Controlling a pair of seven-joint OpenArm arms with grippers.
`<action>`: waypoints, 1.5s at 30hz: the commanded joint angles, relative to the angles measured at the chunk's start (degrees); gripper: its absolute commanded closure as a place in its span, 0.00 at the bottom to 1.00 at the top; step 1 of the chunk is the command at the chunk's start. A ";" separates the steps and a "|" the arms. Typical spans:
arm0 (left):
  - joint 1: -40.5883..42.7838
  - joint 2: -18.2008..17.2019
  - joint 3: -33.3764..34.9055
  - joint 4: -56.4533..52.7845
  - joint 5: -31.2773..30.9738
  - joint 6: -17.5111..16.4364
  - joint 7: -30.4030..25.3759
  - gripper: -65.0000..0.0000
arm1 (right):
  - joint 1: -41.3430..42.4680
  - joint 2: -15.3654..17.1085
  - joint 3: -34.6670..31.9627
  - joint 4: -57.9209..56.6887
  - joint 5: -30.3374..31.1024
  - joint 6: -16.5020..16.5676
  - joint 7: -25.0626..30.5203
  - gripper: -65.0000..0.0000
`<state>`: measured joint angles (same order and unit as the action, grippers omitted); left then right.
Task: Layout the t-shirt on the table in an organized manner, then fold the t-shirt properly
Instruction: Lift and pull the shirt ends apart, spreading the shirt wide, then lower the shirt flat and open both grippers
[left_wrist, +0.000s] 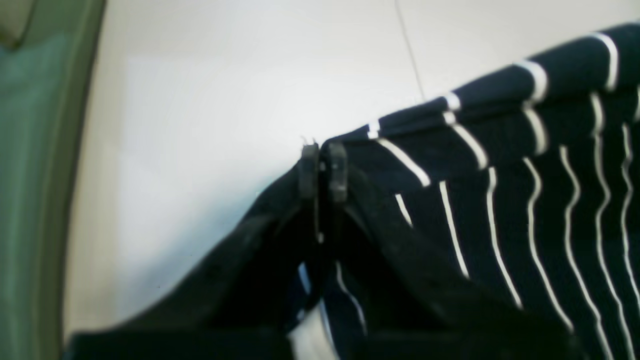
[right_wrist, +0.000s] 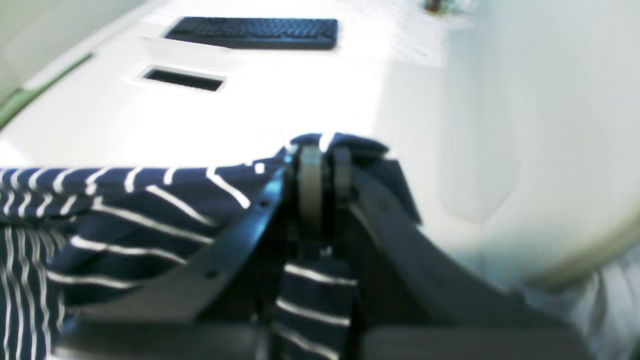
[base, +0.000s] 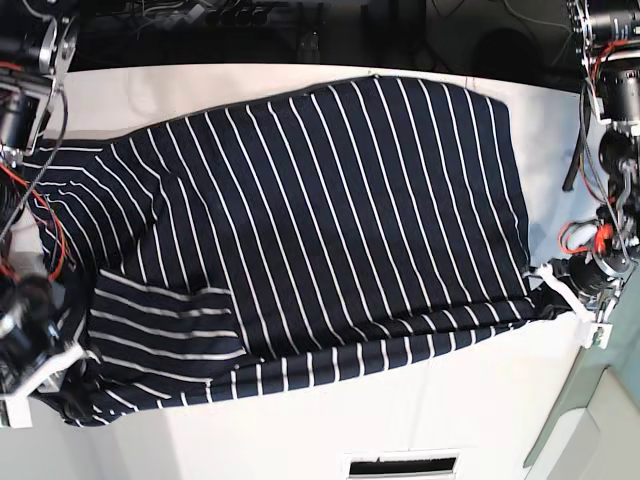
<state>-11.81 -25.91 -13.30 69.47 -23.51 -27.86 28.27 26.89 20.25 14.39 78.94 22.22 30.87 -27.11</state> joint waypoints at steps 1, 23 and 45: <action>-2.99 -1.27 -0.42 -1.68 -0.15 0.63 -1.07 1.00 | 4.07 1.16 -0.81 -2.64 -1.11 -1.40 2.45 1.00; 7.43 -2.01 0.37 -3.04 -11.45 -10.54 7.04 0.62 | -3.02 0.90 4.28 -18.80 9.90 -0.39 -7.02 0.31; 32.30 8.00 -17.49 13.29 -15.87 -8.26 7.06 0.60 | -29.51 9.33 15.98 -11.67 17.68 1.53 -10.36 0.31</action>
<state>20.60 -16.97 -30.39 82.11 -38.54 -36.03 36.38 -3.33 28.36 29.98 66.48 38.92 31.97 -38.74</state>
